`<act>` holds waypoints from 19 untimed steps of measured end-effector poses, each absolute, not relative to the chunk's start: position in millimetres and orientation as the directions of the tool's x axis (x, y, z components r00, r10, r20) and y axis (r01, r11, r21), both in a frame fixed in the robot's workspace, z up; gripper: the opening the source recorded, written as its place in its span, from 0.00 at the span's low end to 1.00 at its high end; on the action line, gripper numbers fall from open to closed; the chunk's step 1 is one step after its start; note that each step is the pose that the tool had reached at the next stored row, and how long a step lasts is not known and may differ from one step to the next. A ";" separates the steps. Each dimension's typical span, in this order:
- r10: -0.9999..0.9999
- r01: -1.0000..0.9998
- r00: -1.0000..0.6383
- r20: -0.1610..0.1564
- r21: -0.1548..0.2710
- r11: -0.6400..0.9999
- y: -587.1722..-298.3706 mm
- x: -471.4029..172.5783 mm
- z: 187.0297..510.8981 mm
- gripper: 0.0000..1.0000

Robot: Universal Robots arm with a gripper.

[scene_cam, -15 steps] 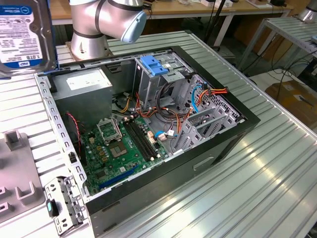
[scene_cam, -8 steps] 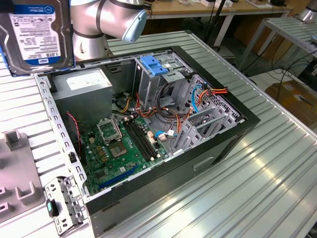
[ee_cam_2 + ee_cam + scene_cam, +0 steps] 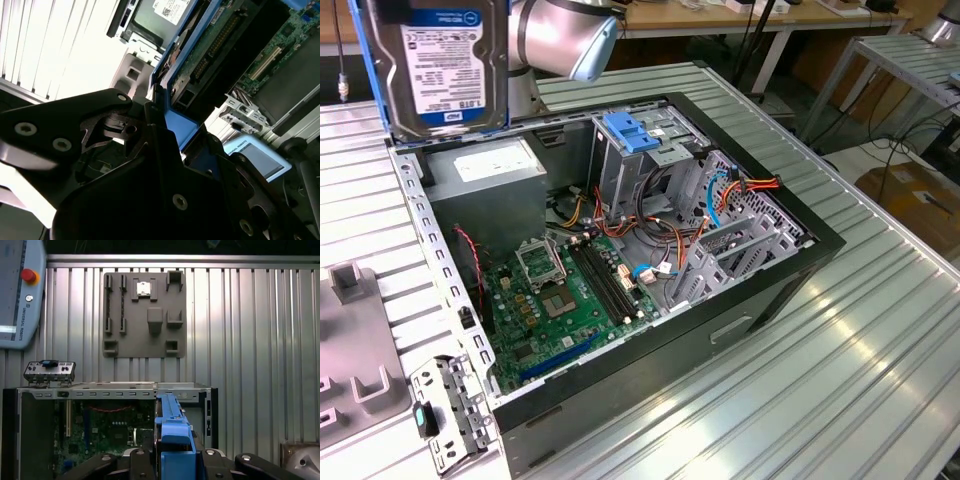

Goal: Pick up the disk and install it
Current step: 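Pick up the disk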

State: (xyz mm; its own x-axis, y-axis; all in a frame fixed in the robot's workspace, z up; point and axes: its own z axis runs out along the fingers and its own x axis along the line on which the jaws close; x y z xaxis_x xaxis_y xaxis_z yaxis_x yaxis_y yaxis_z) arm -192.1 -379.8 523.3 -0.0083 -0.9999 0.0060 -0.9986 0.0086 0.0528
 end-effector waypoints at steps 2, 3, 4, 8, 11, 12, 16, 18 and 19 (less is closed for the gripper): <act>-1.000 -0.999 -0.008 0.006 0.054 0.009 -379.8 -183.2 523.2 0.37; -1.000 -0.998 -0.008 0.006 0.054 0.009 -379.8 -179.5 523.2 0.37; -1.000 -0.998 -0.008 0.006 0.055 0.009 -379.8 -174.1 523.2 0.37; -1.000 -0.998 -0.008 0.006 0.056 0.009 -380.6 -160.1 523.2 0.37; -1.000 -0.998 -0.008 0.006 0.056 0.008 -382.7 -155.1 522.8 0.37; -1.000 -0.998 -0.008 0.006 0.057 0.009 -383.8 -154.0 522.6 0.37; -1.000 -0.998 -0.008 0.006 0.056 0.009 -390.1 -150.6 520.5 0.37; -1.000 -0.999 -0.008 0.006 0.052 0.009 -392.7 -150.6 516.9 0.37; -1.000 -0.999 -0.008 0.006 0.047 0.009 -395.3 -150.6 515.2 0.37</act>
State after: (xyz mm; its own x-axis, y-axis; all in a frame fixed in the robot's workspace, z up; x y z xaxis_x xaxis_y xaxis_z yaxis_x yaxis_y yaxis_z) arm -150.6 -395.3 515.2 -0.0083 -0.9999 0.0060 -0.9989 0.0086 0.0466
